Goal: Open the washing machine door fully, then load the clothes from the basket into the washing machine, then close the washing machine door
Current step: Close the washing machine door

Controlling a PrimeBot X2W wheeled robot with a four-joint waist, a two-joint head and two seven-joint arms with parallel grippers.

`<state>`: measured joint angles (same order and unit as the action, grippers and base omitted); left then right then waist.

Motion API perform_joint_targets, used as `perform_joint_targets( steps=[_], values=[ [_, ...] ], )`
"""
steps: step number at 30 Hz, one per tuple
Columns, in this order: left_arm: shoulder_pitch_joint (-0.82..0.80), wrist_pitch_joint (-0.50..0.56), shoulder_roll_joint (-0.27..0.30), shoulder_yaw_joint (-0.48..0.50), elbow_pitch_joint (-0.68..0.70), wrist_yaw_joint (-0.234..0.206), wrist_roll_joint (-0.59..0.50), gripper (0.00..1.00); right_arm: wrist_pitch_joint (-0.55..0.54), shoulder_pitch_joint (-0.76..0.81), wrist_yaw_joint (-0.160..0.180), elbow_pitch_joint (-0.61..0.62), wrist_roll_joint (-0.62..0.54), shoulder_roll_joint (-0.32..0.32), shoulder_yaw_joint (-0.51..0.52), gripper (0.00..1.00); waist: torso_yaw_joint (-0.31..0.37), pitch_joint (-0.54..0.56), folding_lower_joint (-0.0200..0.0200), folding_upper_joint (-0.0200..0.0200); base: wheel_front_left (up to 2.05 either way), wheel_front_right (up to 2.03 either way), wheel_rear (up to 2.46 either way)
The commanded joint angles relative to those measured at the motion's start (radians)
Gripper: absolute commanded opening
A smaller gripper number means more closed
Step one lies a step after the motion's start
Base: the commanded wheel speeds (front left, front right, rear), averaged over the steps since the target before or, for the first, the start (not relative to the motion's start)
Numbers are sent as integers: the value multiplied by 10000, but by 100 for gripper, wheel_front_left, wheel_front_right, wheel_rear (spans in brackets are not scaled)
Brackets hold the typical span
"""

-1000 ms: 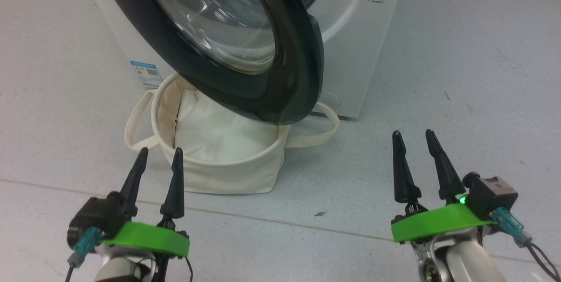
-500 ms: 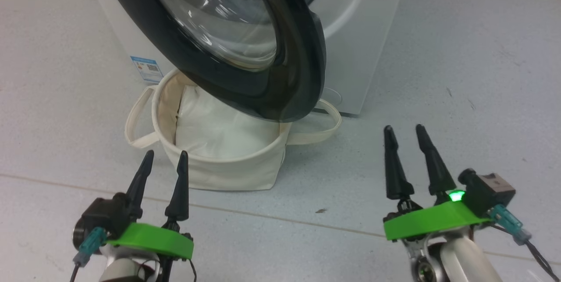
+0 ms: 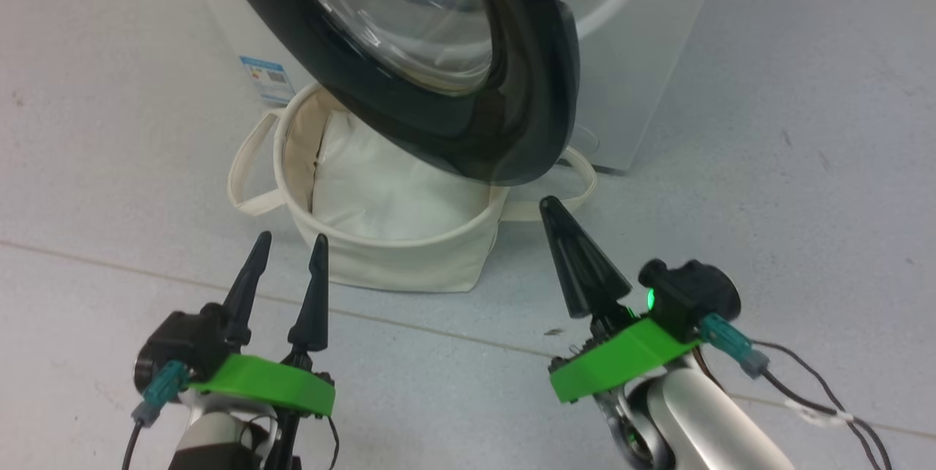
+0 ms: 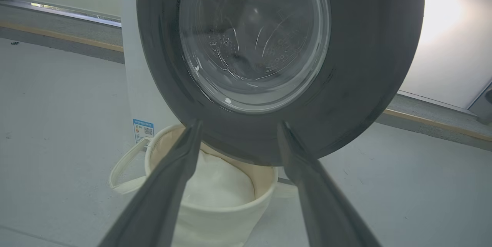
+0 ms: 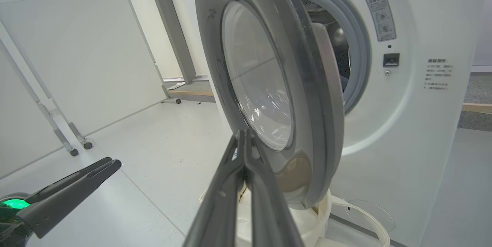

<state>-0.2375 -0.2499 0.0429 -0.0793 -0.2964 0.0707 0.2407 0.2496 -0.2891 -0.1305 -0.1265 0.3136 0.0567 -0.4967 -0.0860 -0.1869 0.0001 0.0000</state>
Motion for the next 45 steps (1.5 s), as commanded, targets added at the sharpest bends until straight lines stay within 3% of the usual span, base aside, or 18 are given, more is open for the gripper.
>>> perform_joint_targets(
  steps=[1,8,15,28,45],
  values=[
    [-359,-118,74,278,286,-42,42,100,122,-430,-2,222,-125,-64,-222,0,-105,-124,-1,0,0,0,0],
    [-715,-118,74,108,277,-128,75,100,122,-1906,-2,-1040,-526,-64,-417,0,-333,-803,-1,0,0,0,0],
    [-1073,-118,74,-204,296,-234,331,100,122,-2997,-2,-2080,-860,-64,233,0,-637,-1341,-1,0,0,0,0],
    [-1300,-118,74,-500,343,-374,559,100,122,-3598,-2,-2756,-1055,-64,1393,0,-862,-1647,-1,0,0,0,0],
    [-1652,-118,74,-1206,543,-644,1067,100,122,-5077,-2,-3491,-1855,-64,4238,0,-1516,-2566,-1,0,0,0,0]
  ],
)
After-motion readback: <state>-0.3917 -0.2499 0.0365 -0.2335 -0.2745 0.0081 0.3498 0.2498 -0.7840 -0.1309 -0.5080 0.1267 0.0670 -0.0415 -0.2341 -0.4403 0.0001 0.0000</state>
